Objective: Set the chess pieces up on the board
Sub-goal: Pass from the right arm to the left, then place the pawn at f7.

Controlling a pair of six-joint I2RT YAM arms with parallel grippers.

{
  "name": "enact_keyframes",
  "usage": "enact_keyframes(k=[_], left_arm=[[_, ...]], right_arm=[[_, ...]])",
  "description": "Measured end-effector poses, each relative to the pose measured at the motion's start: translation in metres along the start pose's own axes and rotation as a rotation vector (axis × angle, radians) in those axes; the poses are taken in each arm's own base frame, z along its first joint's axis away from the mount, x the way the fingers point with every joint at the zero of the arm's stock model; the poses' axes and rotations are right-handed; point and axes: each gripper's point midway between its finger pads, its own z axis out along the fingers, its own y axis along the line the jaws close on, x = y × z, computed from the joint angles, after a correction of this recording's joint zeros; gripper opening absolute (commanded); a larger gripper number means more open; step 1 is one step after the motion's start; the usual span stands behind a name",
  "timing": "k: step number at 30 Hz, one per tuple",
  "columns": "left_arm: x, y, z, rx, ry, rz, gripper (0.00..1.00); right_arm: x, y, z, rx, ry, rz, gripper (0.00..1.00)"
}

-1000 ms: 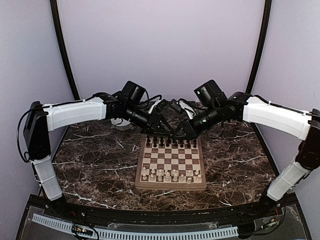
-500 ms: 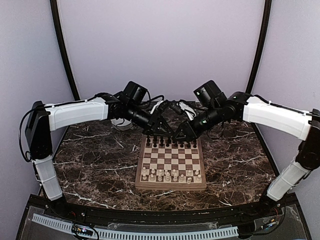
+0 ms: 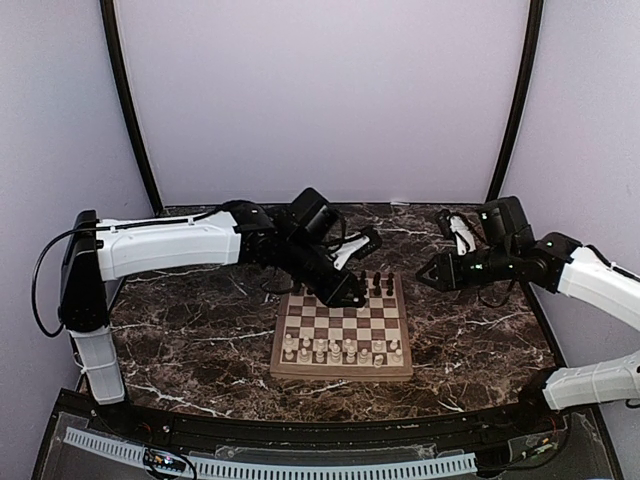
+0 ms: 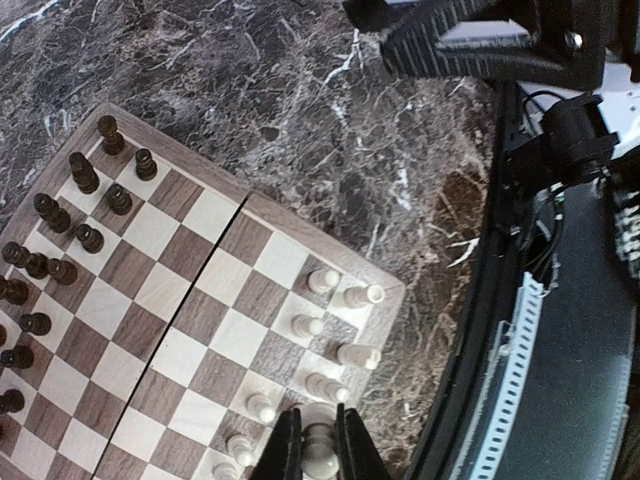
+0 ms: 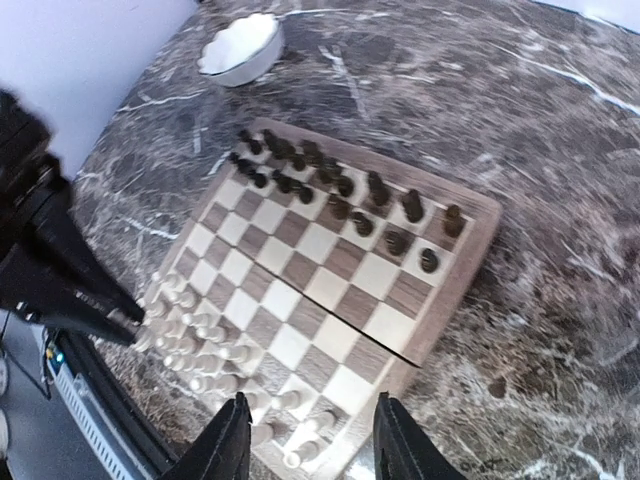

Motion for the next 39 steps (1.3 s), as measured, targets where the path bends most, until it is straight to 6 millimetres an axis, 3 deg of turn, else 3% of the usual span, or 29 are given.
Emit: enact_keyframes(k=[3,6,20,39], left_arm=[[0.009,0.002,0.012,-0.075,0.019,0.095,0.04],[0.019,0.005,0.023,-0.126,0.048,0.17,0.04],[0.065,0.034,0.09,-0.168,0.197,0.235,0.07],[0.067,0.02,0.106,-0.09,0.201,0.239,0.09]], right_arm=[[0.009,-0.026,0.001,0.091,0.003,0.066,0.44],[0.016,-0.04,0.002,0.141,0.016,0.105,0.44],[0.027,-0.048,0.006,0.171,0.048,0.14,0.44],[0.04,-0.05,0.009,0.169,0.099,0.149,0.44]])
